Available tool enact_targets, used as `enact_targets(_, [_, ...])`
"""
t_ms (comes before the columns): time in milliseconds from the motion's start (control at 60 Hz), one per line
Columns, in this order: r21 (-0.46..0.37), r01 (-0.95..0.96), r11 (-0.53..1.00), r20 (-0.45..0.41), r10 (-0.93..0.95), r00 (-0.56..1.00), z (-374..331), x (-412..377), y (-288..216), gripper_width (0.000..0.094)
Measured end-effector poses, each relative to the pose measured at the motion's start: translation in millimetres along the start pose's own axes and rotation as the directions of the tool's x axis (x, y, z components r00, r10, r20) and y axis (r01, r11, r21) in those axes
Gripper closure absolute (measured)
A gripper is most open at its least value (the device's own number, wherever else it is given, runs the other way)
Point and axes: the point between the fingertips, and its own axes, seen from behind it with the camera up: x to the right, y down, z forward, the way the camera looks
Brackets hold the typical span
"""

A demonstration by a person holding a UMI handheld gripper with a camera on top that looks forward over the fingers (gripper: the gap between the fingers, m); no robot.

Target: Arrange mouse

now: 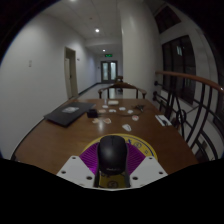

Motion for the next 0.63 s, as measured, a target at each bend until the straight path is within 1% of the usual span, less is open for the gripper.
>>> enact_targets(67, [-0.045,0.001,0.999,-0.033,-0.003,0.999,34,16,20,0.0595])
enact_targets(83, [-0.058,-0.003,0.998,-0.036,0.001,0.999,11,17,28,0.0595])
enact_targets(133, [-0.089,-0.013,0.996,-0.031,0.011,0.999,14,22,43,0.0586])
enact_targets(150, [-0.088,-0.015,0.996,-0.027,0.012,1.000,15,22,44,0.0589])
enact_targets(167, [-0.069,-0.012,0.998,-0.024,0.011,1.000,17,22,40,0.0590])
enact_targets(200, [-0.070,0.009,0.997,-0.018,-0.010,1.000,15,22,42,0.0591])
enact_targets(250, [-0.076,0.051,0.996,-0.007,-0.052,0.999,14,22,44,0.0541])
enact_targets(350, [-0.097,0.053,0.994,0.014,-0.052,0.999,13,21,46,0.0439])
enact_targets(383, [-0.108,0.052,0.993,0.017,-0.051,0.999,10,23,46,0.0373])
enact_targets(433, [-0.130,0.056,0.990,0.018,-0.054,0.998,2,28,48,0.0176])
enact_targets(467, [-0.118,0.065,0.991,0.022,-0.062,0.998,-6,31,43,0.0048])
enact_targets(517, [-0.069,0.066,0.995,0.024,-0.064,0.998,-19,35,31,0.0092])
enact_targets(550, [-0.043,0.056,0.997,0.029,-0.055,0.998,-31,37,26,0.0090])
enact_targets(633, [-0.017,0.018,1.000,0.067,-0.017,0.998,-62,40,23,0.0085])
